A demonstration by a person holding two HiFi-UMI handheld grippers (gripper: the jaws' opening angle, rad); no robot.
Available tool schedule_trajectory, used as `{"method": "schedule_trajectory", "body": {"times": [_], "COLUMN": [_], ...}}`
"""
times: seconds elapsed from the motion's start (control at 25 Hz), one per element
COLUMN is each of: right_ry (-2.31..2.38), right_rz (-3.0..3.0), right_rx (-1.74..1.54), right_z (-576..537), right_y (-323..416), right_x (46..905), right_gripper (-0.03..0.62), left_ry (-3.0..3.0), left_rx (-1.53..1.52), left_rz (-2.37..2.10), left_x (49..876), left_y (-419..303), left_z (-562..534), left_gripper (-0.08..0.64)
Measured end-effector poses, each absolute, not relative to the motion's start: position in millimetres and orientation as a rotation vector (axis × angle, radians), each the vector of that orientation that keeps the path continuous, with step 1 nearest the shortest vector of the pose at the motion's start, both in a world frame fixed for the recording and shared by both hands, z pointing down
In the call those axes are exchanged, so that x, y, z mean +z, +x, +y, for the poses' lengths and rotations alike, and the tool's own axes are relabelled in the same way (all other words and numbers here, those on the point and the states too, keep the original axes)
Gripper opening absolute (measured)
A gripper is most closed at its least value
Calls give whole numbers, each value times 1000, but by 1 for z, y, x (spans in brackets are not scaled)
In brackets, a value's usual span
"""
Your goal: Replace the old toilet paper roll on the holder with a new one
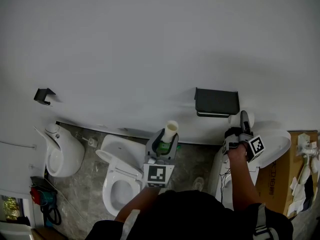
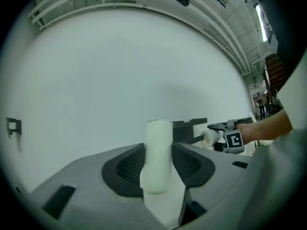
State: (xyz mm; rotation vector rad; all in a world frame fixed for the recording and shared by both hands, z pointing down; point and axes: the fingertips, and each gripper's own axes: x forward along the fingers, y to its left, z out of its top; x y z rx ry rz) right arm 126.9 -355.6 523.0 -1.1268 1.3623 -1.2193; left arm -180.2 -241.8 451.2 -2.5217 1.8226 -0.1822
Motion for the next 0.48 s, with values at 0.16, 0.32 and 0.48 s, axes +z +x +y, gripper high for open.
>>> {"method": "schedule_trajectory", "body": {"times": [0.16,0.32,0.48], "right_ry": [-1088,-1078,-1048], "right_rz": [1341,1336,1372], "right_rx": [-1219,-1232,-1247], "right_z": [-357,-361,-362], "right_y": [125,121,107], "right_x": [521,521,519], "right_gripper": [318,318,318], "left_ry": [-2515,-2532,-2512], "left_rx": [-210,-202,-157], "left_rz": [1814,1820,1865], "left_x": [455,456,451], "left_y": [-182,-182,-189], "left_z": [-240,-238,-239], "left_gripper": [175,175,175]}}
